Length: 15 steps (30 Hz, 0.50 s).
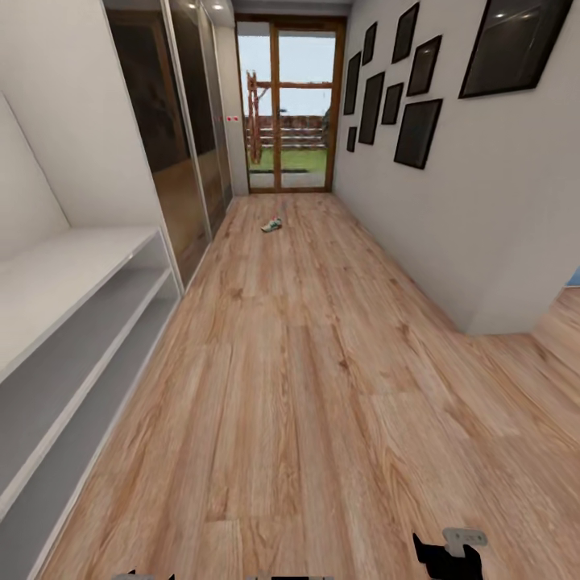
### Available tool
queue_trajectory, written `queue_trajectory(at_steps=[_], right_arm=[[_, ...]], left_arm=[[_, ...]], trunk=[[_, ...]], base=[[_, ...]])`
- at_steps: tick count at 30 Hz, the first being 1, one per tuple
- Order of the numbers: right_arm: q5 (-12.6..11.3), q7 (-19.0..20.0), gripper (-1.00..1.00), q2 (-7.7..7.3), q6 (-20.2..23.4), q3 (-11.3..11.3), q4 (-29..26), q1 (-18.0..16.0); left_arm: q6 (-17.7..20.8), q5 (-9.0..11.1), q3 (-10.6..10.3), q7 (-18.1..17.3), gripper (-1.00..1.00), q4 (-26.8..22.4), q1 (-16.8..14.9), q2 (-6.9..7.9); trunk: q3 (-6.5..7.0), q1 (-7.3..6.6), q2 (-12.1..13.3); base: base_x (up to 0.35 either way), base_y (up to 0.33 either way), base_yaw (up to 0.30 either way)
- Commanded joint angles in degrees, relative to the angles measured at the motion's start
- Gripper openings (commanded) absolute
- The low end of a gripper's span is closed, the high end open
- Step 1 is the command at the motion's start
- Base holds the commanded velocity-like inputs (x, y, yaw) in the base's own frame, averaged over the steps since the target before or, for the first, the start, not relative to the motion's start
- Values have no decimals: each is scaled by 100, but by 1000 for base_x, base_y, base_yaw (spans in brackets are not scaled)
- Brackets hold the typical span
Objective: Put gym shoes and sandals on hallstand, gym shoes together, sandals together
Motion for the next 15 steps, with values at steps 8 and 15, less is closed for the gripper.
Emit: queue_trajectory(at_steps=[8,15], right_arm=[[-48,43,100,-7,-14,-5,6,-3],[-23,39,100,-9,-14,-5,6,-3]], left_arm=[[-2,11,29,-51,100,5,-4,-3],[-2,3,29,-51,100,5,-4,-3]], trunk=[[-5,2,-2],[-5,2,-2]], base=[[339,0,11],[339,0,1]])
